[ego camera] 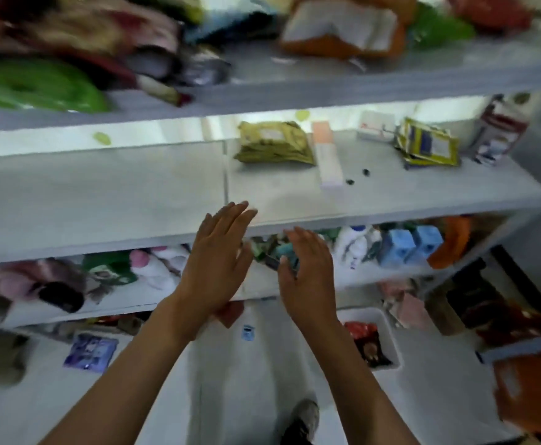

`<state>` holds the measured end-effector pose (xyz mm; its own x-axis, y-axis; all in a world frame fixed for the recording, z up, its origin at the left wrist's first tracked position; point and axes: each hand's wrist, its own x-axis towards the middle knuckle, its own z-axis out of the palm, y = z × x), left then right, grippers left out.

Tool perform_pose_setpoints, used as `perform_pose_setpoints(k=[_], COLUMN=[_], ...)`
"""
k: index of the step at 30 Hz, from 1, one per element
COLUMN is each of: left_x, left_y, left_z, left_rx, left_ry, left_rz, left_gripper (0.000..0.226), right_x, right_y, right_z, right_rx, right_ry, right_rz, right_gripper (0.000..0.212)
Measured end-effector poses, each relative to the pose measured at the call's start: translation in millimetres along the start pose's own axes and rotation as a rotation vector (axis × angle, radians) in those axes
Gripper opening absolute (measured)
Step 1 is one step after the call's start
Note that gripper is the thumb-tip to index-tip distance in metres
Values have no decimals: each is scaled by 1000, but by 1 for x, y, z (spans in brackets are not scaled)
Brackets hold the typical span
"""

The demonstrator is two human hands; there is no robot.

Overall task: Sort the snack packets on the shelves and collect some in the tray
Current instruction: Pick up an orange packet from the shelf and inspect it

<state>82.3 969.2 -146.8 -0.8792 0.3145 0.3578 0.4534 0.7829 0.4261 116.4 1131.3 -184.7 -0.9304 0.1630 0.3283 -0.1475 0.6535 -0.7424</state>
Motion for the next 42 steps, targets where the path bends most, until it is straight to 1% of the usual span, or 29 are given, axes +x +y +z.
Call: perform_pose_setpoints(k=[6, 10, 13, 16, 20, 26, 32, 35, 37, 39, 42], left_x=[-88, -141, -169, -183, -184, -170, -122, -93, -72, -51, -29], left_y=[-98, -158, -192, -219, -255, -314, -383, -414, -429, -441, -455], left_z=[-147, -244, -297, -339, -385, -421, -449, -465, -478, -488, -496], left_rx=[71, 186, 260, 287, 304, 337, 366, 399, 407, 397, 358], left_ry=[198, 304, 339, 381, 435, 481, 440, 391, 401, 401, 399], left_rz=[-115, -99, -106, -124, -110, -139, -148, -86, -36, -8, 33], left_gripper=[48, 46, 46, 47, 48, 49, 54, 51, 48, 46, 44], right_x=[-9, -23, -32, -37, -26, 18, 87, 118, 134, 152, 170], right_y=[-150, -255, -322, -381, -445, -492, -512, -518, -522, -522, -521], right_z=[85, 147, 182, 208, 240, 291, 353, 372, 381, 389, 396], right_rx=[29, 61, 66, 64, 36, 33, 19, 42, 40, -3, -92], right_ry=[-46, -96, -80, -86, -125, -123, -77, -19, 40, 83, 94], right_rz=[-274, -500, -639, -709, -731, -729, -641, -580, -576, -580, -568], right_gripper=[44, 44, 44, 45, 46, 47, 48, 49, 48, 47, 48])
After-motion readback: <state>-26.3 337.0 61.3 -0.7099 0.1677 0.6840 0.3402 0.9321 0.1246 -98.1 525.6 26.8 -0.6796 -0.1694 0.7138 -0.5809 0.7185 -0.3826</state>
